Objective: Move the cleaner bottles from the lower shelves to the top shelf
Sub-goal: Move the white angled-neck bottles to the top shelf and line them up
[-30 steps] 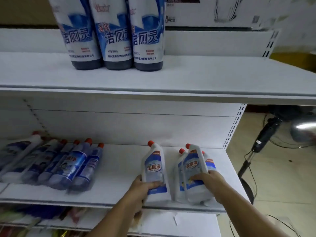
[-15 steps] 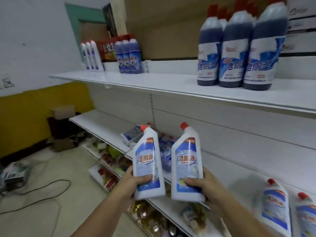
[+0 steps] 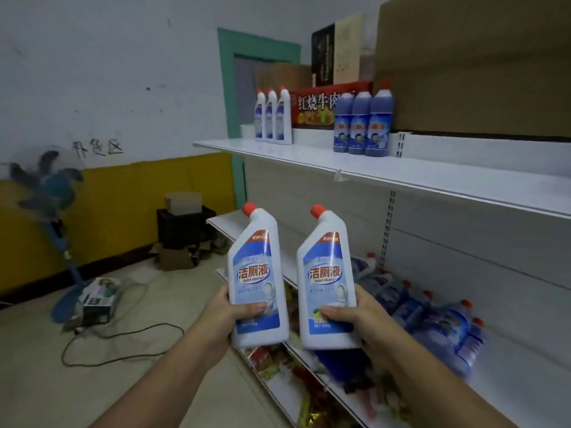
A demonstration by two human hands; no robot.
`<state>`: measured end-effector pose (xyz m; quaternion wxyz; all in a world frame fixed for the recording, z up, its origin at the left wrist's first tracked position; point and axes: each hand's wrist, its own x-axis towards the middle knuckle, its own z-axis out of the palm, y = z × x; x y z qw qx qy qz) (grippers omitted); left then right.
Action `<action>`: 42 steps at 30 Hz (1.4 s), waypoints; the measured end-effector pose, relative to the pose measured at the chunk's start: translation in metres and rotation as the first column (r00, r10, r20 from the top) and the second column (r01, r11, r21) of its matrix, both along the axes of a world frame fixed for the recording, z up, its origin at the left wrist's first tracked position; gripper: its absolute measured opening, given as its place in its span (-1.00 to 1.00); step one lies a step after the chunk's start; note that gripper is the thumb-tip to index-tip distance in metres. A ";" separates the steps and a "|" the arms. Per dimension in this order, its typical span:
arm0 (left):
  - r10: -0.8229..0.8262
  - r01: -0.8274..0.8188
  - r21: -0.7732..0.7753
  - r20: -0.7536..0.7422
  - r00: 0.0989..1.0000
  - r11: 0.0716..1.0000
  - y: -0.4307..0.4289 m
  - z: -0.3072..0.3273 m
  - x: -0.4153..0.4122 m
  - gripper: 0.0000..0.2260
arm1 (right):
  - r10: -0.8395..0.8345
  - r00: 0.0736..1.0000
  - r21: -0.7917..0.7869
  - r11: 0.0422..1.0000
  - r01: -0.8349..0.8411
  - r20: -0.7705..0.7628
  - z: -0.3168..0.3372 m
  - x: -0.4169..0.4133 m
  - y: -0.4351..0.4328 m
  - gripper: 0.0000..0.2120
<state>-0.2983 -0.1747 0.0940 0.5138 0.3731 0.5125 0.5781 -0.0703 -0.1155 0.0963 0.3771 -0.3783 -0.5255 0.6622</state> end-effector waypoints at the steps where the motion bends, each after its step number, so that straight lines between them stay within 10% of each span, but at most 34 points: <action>1: 0.005 -0.006 0.011 0.009 1.000 1.000 0.006 0.004 -0.016 -0.44 | 0.010 1.000 0.000 1.000 -0.010 0.009 0.003 -0.016 0.008 -0.46; 22: 0.132 -0.106 0.244 -0.090 0.987 0.964 0.204 0.095 -0.257 -0.37 | 0.187 0.982 0.284 0.944 -0.168 -0.038 0.090 -0.267 0.242 -0.30; 31: -0.123 0.134 0.289 -0.056 0.991 0.948 0.349 0.116 -0.346 -0.21 | -0.107 0.994 0.346 0.932 0.110 -0.029 0.120 -0.337 0.322 -0.46; 42: -0.420 0.429 0.398 -0.114 0.900 0.811 0.531 0.206 -0.346 -0.57 | -0.475 0.876 0.458 0.763 0.457 -0.082 0.217 -0.332 0.410 -0.42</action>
